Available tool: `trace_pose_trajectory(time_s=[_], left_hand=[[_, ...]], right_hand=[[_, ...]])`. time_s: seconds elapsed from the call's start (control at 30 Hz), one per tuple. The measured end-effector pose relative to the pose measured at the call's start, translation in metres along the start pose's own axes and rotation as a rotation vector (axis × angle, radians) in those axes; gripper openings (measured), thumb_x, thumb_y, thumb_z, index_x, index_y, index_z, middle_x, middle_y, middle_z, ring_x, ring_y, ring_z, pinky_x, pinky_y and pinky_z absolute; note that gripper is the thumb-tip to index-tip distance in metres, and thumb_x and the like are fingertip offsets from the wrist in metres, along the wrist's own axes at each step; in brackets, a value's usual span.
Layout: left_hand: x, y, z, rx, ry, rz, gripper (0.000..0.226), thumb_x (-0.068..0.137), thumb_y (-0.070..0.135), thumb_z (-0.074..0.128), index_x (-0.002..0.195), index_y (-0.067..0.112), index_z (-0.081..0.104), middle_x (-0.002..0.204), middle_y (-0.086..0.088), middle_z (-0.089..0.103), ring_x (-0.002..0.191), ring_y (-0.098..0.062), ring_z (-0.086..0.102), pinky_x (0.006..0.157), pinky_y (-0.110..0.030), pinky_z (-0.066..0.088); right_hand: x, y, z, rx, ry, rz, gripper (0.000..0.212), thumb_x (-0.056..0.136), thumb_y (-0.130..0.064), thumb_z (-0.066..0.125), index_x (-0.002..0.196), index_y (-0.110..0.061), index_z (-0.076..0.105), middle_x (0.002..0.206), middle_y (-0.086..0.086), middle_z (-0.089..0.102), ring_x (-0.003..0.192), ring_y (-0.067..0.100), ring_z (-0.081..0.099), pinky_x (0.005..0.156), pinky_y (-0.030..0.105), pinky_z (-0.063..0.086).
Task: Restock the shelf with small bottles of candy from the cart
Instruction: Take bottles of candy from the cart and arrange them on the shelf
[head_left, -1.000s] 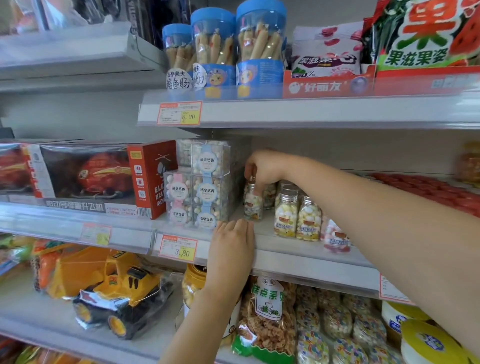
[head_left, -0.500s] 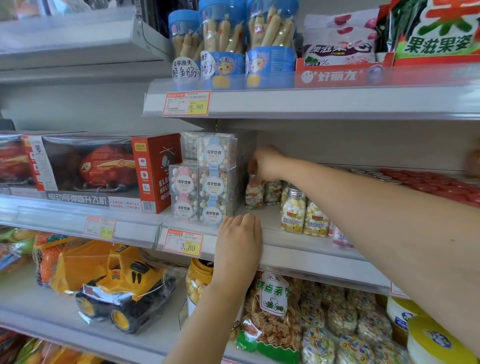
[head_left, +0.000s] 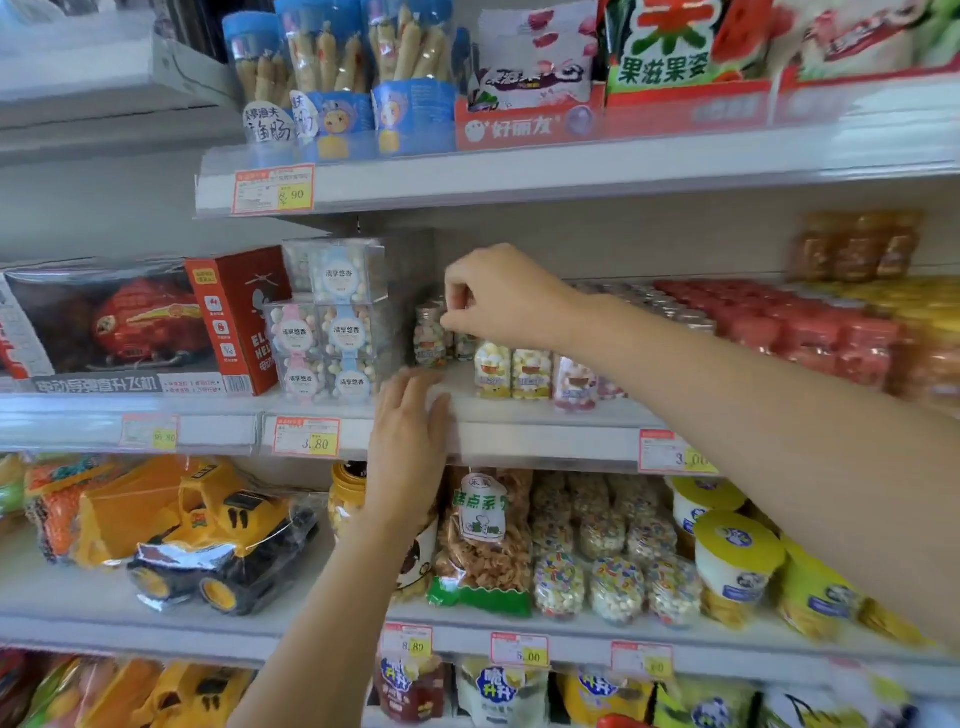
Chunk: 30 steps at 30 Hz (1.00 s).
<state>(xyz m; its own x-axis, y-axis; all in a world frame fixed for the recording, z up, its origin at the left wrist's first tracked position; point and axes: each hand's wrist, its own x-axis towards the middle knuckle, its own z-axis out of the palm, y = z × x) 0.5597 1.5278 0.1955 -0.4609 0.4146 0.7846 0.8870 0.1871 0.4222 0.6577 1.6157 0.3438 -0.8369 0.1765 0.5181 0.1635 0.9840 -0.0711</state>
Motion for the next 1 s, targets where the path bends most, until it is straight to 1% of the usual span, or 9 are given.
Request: trace_pose_trajectory(time_s=[0.17, 0.27, 0.37, 0.47, 0.57, 0.73, 0.8, 0.9, 1.0], left_hand=[[-0.093, 0.071, 0.011, -0.176, -0.171, 0.007, 0.04, 0.097, 0.035, 0.045, 0.062, 0.018, 0.045, 0.054, 0.007, 0.044, 0.05, -0.006, 0.039, 0.048, -0.021, 0.024], [-0.16, 0.101, 0.038, -0.257, -0.409, -0.022, 0.055, 0.092, 0.047, 0.042, 0.049, 0.013, 0.035, 0.04, -0.002, 0.035, 0.042, -0.017, 0.038, 0.044, -0.027, 0.027], [-0.22, 0.122, 0.074, -0.233, -0.706, -0.116, 0.059, 0.088, 0.058, 0.041, 0.051, 0.012, 0.039, 0.046, -0.008, 0.048, 0.048, -0.021, 0.051, 0.048, -0.034, 0.035], [-0.272, 0.143, 0.109, -0.181, -0.965, -0.125, 0.04, 0.09, 0.042, 0.057, 0.057, 0.021, 0.047, 0.058, 0.003, 0.053, 0.061, -0.017, 0.054, 0.054, -0.019, 0.036], [-0.318, 0.156, 0.148, -0.22, -1.184, -0.198, 0.016, 0.089, 0.033, 0.06, 0.089, 0.018, 0.064, 0.096, -0.001, 0.066, 0.092, -0.016, 0.063, 0.078, -0.025, 0.045], [-0.388, 0.15, 0.22, 0.013, -1.537, -0.349, 0.043, 0.094, 0.032, 0.053, 0.132, 0.012, 0.047, 0.133, -0.009, 0.052, 0.117, -0.026, 0.052, 0.09, -0.027, 0.04], [-0.415, 0.139, 0.248, 0.1, -1.629, -0.446, 0.043, 0.094, 0.027, 0.053, 0.129, 0.002, 0.047, 0.126, -0.021, 0.054, 0.115, -0.032, 0.054, 0.086, -0.03, 0.042], [-0.452, 0.124, 0.277, 0.15, -1.729, -0.71, 0.018, 0.09, 0.016, 0.058, 0.094, -0.001, 0.059, 0.085, -0.018, 0.058, 0.076, -0.025, 0.059, 0.058, -0.026, 0.041], [-0.488, 0.11, 0.298, 0.19, -1.703, -0.945, 0.026, 0.082, 0.021, 0.064, 0.091, -0.002, 0.056, 0.084, -0.012, 0.053, 0.072, -0.023, 0.055, 0.063, -0.026, 0.037]], right_hand=[[-0.131, 0.022, -0.002, 0.073, -0.122, 0.115, 0.016, 0.087, -0.026, 0.062, 0.077, -0.015, 0.058, 0.064, -0.011, 0.049, 0.059, 0.005, 0.044, 0.058, 0.027, 0.035], [-0.216, 0.053, 0.017, 0.101, -0.276, 0.281, 0.023, 0.088, -0.032, 0.063, 0.074, -0.016, 0.057, 0.061, -0.011, 0.048, 0.056, 0.003, 0.042, 0.055, 0.024, 0.034], [-0.298, 0.092, 0.051, 0.153, -0.448, 0.473, 0.024, 0.088, -0.029, 0.064, 0.078, -0.008, 0.063, 0.068, -0.002, 0.058, 0.06, 0.011, 0.049, 0.054, 0.028, 0.033], [-0.383, 0.132, 0.094, 0.18, -0.675, 0.68, 0.029, 0.088, -0.03, 0.064, 0.091, -0.001, 0.066, 0.097, 0.014, 0.068, 0.084, 0.029, 0.061, 0.071, 0.033, 0.046], [-0.467, 0.161, 0.132, 0.254, -0.851, 0.901, 0.033, 0.091, -0.032, 0.061, 0.112, -0.006, 0.062, 0.108, 0.008, 0.063, 0.092, 0.025, 0.059, 0.071, 0.029, 0.044], [-0.583, 0.195, 0.187, 0.381, -0.92, 1.235, 0.053, 0.094, -0.028, 0.058, 0.139, -0.005, 0.041, 0.138, 0.015, 0.049, 0.123, 0.029, 0.049, 0.094, 0.032, 0.04], [-0.616, 0.203, 0.208, 0.431, -0.941, 1.363, 0.062, 0.094, -0.029, 0.057, 0.143, -0.003, 0.031, 0.141, 0.016, 0.044, 0.124, 0.029, 0.049, 0.089, 0.032, 0.042], [-0.657, 0.219, 0.236, 0.421, -0.908, 1.488, 0.05, 0.095, -0.015, 0.052, 0.14, -0.002, 0.033, 0.135, 0.018, 0.048, 0.118, 0.029, 0.052, 0.085, 0.033, 0.045], [-0.678, 0.232, 0.257, 0.408, -0.849, 1.537, 0.052, 0.093, -0.008, 0.051, 0.142, -0.011, 0.036, 0.139, 0.012, 0.047, 0.119, 0.027, 0.053, 0.087, 0.029, 0.046]])
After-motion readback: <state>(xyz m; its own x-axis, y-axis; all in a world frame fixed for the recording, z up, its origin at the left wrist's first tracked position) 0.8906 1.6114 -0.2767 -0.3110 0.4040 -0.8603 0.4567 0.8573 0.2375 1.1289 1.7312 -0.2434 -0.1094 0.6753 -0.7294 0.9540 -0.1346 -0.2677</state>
